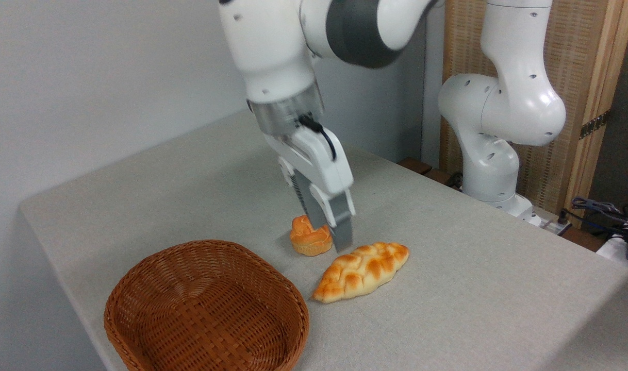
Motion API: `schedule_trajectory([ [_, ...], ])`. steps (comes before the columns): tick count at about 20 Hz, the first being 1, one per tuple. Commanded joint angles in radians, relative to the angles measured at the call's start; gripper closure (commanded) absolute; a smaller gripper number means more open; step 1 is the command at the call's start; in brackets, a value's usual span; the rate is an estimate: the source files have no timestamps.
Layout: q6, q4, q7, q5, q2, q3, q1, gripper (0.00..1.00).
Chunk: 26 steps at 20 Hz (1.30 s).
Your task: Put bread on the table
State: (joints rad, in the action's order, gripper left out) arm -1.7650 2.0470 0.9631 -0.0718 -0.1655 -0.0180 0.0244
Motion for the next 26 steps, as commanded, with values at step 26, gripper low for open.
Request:
schedule_trajectory([
  [26, 0.15, -0.45, -0.211, 0.069, 0.158, -0.019, -0.007, 0.0],
])
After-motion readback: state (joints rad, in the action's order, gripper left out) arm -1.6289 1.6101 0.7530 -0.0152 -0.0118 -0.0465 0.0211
